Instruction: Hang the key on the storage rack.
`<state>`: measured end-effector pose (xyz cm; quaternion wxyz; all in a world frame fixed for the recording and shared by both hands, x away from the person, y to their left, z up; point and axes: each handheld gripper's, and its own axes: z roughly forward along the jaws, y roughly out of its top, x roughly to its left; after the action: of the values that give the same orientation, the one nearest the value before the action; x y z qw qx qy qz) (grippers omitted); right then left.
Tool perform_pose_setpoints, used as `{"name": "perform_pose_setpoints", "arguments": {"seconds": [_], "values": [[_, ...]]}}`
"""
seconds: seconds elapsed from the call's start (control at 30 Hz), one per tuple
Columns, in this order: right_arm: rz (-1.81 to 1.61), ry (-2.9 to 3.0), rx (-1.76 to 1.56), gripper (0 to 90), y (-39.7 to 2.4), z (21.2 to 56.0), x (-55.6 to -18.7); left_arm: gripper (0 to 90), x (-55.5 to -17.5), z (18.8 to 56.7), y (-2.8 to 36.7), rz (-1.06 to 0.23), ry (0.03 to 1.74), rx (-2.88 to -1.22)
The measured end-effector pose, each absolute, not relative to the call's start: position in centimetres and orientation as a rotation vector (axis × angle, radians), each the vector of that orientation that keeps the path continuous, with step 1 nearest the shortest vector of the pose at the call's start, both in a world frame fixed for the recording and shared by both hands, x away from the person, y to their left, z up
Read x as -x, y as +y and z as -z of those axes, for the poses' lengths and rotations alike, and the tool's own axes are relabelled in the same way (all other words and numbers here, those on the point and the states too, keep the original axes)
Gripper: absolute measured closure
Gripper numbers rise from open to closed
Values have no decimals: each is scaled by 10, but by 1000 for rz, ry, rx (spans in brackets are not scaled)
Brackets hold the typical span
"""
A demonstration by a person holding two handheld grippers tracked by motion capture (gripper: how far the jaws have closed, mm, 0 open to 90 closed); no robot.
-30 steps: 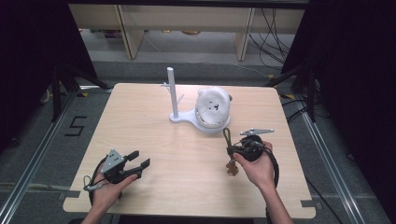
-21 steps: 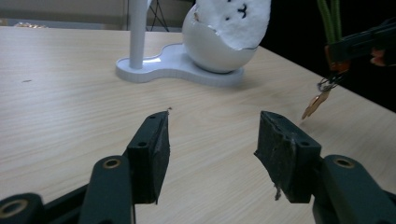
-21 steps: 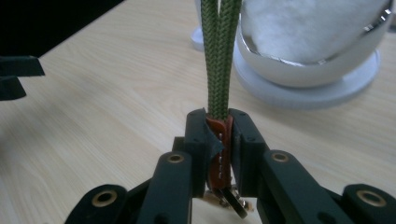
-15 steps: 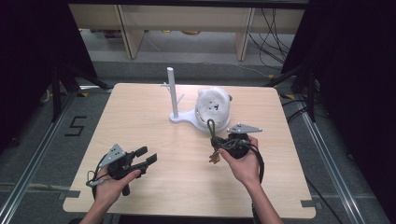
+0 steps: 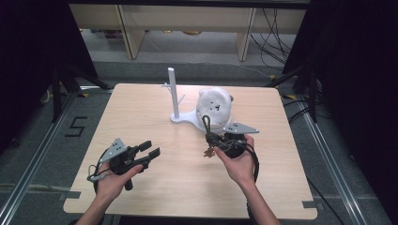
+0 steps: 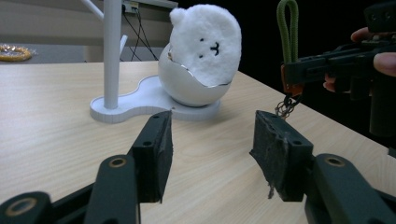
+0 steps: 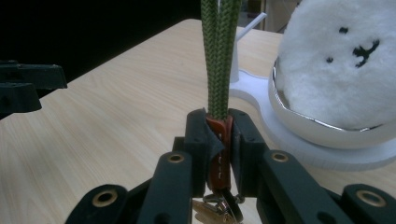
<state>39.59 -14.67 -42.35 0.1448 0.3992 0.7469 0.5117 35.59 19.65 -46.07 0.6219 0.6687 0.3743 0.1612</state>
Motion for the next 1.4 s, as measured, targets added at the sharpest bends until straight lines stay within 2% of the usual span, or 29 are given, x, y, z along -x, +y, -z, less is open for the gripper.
{"name": "perform_pose_setpoints", "arguments": {"seconds": [0.37, 0.77, 1.4], "values": [[-1523, 2170, -1045, 796, -130, 424, -397, 569, -375, 434, 175, -288, 800, -1545], [-1552, 2227, -986, 796, -110, 429, -396, 639, -396, 429, 144, -162, 758, -1600], [-1556, 2271, -942, 796, -98, 437, -395, 720, -411, 428, 137, -91, 770, -1582]]}}
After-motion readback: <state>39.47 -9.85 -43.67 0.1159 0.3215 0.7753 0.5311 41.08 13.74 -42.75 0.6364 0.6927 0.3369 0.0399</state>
